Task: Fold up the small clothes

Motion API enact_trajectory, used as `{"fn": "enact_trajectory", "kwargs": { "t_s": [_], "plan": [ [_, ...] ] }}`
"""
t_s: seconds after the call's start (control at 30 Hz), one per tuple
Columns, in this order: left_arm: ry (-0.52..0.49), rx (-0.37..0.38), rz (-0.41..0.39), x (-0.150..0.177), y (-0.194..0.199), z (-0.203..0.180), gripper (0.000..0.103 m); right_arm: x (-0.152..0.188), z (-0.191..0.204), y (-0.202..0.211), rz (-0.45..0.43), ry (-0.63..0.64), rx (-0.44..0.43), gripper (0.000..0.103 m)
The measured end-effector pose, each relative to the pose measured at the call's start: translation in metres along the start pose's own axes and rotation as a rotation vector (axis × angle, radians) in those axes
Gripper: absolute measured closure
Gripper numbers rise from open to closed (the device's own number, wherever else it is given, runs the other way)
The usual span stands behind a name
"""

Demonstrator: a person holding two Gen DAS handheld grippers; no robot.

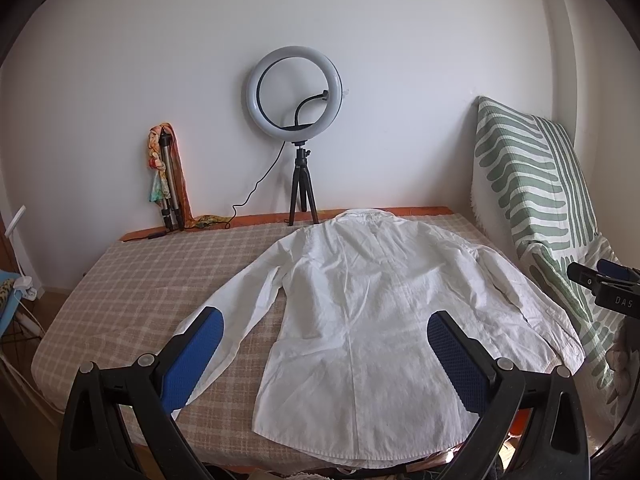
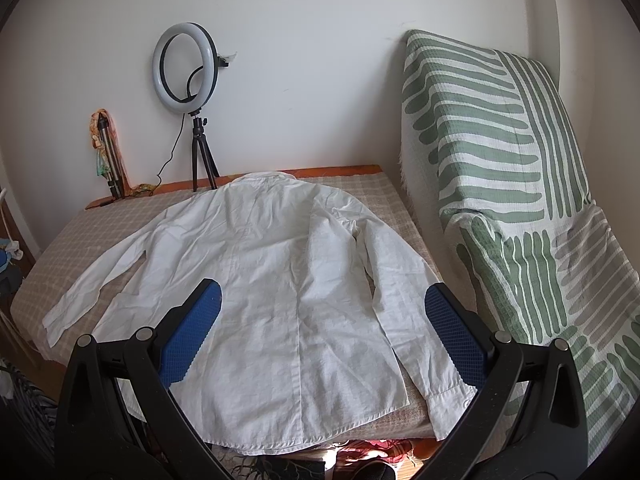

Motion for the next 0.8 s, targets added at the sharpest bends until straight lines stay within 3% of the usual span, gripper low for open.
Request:
{"fn": "enact_trajectory", "kwargs": {
  "t_s": [0.8],
  "plan": [
    [0.001,-0.007,-0.012,-0.0045,0.0008,0.0035,0.0,0.0008,0.0015,-0.001,0.002,0.004,0.001,0.0]
  ]
}}
Point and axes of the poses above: each gripper's, at about its wrist camera, not at the fingertips, and y roughly against the way its jaws point, z to its left, x to its underside, the point moved 9 cm from there along -y, roughly the way its jaws point, and after that the axes turned 3 degrees about -x, right-handed, at the moved point
